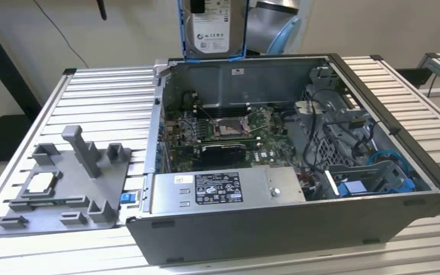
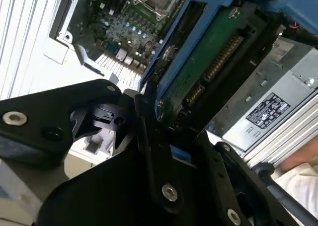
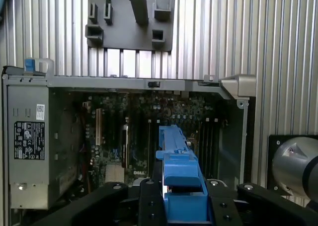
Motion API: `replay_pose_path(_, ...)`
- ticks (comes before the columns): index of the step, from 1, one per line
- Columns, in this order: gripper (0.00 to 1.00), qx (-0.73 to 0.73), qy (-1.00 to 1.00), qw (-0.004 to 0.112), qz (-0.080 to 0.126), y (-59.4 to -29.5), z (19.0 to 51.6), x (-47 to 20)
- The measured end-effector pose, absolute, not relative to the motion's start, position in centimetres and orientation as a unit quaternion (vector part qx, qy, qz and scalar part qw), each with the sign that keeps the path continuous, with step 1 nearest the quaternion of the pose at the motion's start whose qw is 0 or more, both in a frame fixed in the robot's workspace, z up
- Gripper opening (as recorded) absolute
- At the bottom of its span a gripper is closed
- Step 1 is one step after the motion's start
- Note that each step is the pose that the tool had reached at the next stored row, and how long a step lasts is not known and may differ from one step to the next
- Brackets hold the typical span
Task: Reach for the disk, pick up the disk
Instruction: 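Pick up the disk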
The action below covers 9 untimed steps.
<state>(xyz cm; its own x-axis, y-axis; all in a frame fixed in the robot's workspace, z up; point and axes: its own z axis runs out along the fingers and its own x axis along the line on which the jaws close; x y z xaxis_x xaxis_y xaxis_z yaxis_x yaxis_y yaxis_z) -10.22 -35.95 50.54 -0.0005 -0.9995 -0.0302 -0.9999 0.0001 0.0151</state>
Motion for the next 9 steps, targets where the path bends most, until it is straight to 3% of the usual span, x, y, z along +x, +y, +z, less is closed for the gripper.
replay_pose_path(9,0.00,-0.707,0.707,0.005,0.016,-35.9,50.5,-7.4)
